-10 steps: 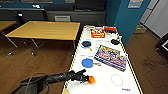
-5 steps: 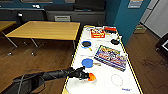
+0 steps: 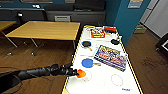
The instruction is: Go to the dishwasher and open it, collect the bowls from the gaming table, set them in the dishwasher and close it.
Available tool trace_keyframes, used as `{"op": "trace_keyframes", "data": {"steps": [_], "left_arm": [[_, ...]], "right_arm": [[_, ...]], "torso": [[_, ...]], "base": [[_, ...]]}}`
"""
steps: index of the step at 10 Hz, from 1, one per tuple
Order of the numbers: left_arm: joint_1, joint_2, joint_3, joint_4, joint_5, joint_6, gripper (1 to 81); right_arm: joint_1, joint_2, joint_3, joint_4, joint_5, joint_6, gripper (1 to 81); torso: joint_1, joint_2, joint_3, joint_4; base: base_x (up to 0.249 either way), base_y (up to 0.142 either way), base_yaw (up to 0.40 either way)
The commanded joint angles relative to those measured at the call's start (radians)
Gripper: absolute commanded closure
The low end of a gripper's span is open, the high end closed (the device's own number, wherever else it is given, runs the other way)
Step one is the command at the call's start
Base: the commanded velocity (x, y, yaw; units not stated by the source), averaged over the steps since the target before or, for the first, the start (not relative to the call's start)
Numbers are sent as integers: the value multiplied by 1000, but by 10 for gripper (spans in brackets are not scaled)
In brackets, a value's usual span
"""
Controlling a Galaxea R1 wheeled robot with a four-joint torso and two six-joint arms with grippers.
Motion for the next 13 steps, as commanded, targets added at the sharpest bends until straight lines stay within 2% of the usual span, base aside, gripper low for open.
{"op": "trace_keyframes", "data": {"steps": [1, 2, 3, 5, 7, 8, 9, 10, 11, 13], "left_arm": [[-47, -435, 364, 78, 30, 47, 811], [11, -524, 401, 78, 25, 100, 811], [69, -571, 413, 80, 20, 135, 811], [275, -615, 380, 83, -23, 248, 811], [476, -600, 265, 84, -165, 338, 811], [557, -576, 196, 84, -218, 360, 811], [625, -556, 150, 84, -265, 366, 811], [679, -527, 99, 84, -320, 383, 811], [733, -488, 43, 84, -352, 391, 811], [800, -418, -50, 86, -375, 394, 811]], "right_arm": [[1, -48, 10, -23, -69, 1, 811], [-15, -50, 7, -23, -69, 0, 811], [-31, -54, 4, -30, -69, 0, 811], [-56, -53, -7, -35, -69, 0, 811], [-75, -33, -37, -35, -69, -2, 811], [-81, -21, -54, -35, -69, -5, 811], [-81, -15, -62, -35, -69, -7, 811], [-82, -10, -68, -35, -69, -7, 811], [-84, -6, -71, -35, -69, -7, 811], [-85, 16, -93, -36, -72, -8, 811]], "torso": [[0, 0, 0, 0], [0, 0, 0, 0], [0, 0, 0, 0], [0, 0, 0, 0], [0, 0, 0, 0], [0, 0, 0, 0], [0, 0, 50, 0], [0, 0, 76, 0], [0, 0, 100, 0], [0, 0, 157, 0]], "base": [[0, 0, 0], [0, 0, 0], [0, 0, 0], [0, 0, 0], [0, 0, 0], [0, 0, 0], [0, 0, 0], [0, 0, 0], [0, 0, 0], [0, 0, 0]]}}
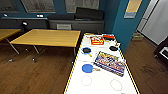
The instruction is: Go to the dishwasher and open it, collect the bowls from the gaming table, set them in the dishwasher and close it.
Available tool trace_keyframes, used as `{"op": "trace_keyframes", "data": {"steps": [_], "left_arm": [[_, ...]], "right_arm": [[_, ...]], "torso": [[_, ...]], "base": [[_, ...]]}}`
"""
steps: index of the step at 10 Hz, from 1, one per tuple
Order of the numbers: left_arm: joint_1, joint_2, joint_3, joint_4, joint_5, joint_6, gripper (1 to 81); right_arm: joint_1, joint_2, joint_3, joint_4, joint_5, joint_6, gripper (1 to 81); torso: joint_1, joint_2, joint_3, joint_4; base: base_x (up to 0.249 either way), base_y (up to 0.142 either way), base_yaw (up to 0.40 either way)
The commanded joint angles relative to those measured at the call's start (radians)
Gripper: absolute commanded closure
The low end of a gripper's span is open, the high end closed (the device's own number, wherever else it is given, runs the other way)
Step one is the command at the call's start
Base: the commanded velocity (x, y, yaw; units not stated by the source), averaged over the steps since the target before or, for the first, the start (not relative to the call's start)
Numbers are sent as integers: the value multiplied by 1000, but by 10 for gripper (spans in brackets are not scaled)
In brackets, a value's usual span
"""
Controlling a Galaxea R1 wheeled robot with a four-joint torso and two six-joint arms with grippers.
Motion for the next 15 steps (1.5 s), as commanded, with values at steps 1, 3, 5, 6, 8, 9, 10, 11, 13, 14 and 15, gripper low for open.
{"op": "trace_keyframes", "data": {"steps": [1, 3, 5, 6, 8, 9, 10, 11, 13, 14, 15], "left_arm": [[98, 119, -153, 27, -108, 76, 811], [164, 214, -274, 40, -122, 76, 811], [219, 288, -377, 50, -143, 76, 811], [236, 317, -415, 53, -145, 76, 811], [262, 357, -466, 57, -149, 76, 811], [272, 387, -502, 57, -149, 77, 811], [287, 418, -543, 57, -149, 77, 811], [304, 448, -588, 59, -149, 79, 811], [342, 522, -691, 57, -165, 100, 811], [364, 548, -749, 57, -218, 102, 811], [381, 570, -797, 51, -245, 99, 811]], "right_arm": [[12, -20, -9, -30, -71, -4, 811], [21, 58, -81, -32, -78, -4, 811], [32, 111, -136, -32, -107, -4, 811], [33, 130, -151, -32, -107, -5, 811], [30, 152, -179, -36, -109, -5, 811], [27, 175, -214, -38, -109, -5, 811], [25, 204, -254, -38, -115, -5, 811], [24, 233, -294, -38, -127, -5, 811], [21, 313, -407, -36, -159, -4, 811], [19, 347, -460, -38, -192, -5, 811], [13, 367, -492, -38, -206, -5, 811]], "torso": [[0, 0, 72, 0], [-1, -1, 128, 0], [-2, -2, 187, 0], [-2, -2, 208, 0], [-4, -3, 178, 0], [-4, -3, 186, 0], [-4, -3, 186, 0], [-4, -4, 186, 0], [-4, -4, 186, 0], [-5, -4, 187, 0], [-5, -4, 187, 0]], "base": [[0, 0, 0], [0, 0, 0], [0, 0, 0], [0, 0, 0], [0, 0, 0], [0, 0, 0], [0, 0, 0], [0, 0, 0], [0, 0, 0], [0, 0, 0], [0, 0, 0]]}}
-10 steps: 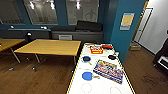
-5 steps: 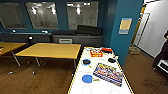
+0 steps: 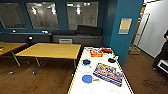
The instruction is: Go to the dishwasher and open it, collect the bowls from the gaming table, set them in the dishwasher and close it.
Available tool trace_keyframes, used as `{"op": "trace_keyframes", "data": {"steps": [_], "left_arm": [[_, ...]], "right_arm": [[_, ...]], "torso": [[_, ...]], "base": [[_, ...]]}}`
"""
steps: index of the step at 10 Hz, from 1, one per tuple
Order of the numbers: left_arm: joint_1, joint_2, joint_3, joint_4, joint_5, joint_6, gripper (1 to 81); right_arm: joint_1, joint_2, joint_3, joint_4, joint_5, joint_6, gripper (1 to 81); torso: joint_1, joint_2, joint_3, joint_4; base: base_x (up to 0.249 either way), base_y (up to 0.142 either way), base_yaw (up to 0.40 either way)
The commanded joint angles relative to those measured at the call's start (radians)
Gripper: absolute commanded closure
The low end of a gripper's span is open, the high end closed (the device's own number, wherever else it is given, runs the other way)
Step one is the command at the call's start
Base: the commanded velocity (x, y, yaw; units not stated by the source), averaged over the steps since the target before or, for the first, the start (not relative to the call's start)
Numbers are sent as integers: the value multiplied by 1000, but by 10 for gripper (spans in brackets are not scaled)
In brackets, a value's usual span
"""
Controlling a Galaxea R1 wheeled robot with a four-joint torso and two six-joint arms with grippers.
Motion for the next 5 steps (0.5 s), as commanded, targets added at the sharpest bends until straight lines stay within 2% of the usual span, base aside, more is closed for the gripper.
{"op": "trace_keyframes", "data": {"steps": [1, 3, 4, 5], "left_arm": [[10, 60, -153, -2, -46, 8, 811], [24, 100, -191, -11, -41, 4, 811], [35, 106, -198, -30, -41, 4, 811], [44, 112, -205, -76, -41, 4, 811]], "right_arm": [[11, 47, -105, -30, -109, -4, 811], [15, 65, -128, -30, -112, -6, 811], [18, 65, -128, -30, -120, -6, 811], [18, 65, -130, -29, -123, -4, 811]], "torso": [[0, 0, 0, 0], [0, 0, 0, 0], [0, -1, 0, 0], [0, -1, 0, 0]], "base": [[0, 0, 0], [0, 0, 0], [0, 0, 0], [0, 0, 0]]}}
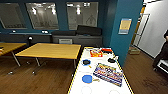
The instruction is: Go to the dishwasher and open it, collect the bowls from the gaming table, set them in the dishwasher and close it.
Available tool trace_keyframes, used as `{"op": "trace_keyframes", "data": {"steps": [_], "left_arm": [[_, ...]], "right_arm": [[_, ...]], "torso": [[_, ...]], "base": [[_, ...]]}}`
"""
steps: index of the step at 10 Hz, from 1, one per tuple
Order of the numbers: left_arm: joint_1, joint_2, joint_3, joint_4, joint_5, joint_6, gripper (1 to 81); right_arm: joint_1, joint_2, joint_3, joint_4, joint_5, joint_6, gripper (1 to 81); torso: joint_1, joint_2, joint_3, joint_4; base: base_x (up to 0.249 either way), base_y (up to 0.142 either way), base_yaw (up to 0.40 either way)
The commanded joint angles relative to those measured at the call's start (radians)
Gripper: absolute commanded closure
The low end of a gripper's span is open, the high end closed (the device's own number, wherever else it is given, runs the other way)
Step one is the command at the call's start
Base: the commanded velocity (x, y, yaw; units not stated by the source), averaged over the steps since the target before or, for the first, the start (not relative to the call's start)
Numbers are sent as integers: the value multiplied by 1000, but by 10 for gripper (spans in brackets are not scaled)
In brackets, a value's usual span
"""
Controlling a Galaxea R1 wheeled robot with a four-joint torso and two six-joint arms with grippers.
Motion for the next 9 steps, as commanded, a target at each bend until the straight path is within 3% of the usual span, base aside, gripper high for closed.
{"op": "trace_keyframes", "data": {"steps": [1, 4, 5, 7, 9], "left_arm": [[9, 7, -40, -154, 37, 19, 811], [37, 119, -222, -412, 44, 264, 811], [40, 150, -275, -418, 45, 290, 811], [49, 177, -314, -294, 36, 295, 811], [49, 200, -337, -266, 34, 297, 811]], "right_arm": [[34, -43, 6, -18, -60, -1, 811], [39, -42, 2, -18, -65, 3, 811], [40, -40, -1, -18, -71, 2, 811], [39, -6, -51, -21, -72, -3, 811], [31, 23, -98, -39, -72, -4, 811]], "torso": [[0, 0, 0, 0], [0, 0, 0, 0], [0, 0, 0, 0], [0, 0, 0, 0], [0, 0, 1, 0]], "base": [[0, 0, 0], [0, 0, 0], [0, 0, 0], [0, 0, 0], [0, 0, 0]]}}
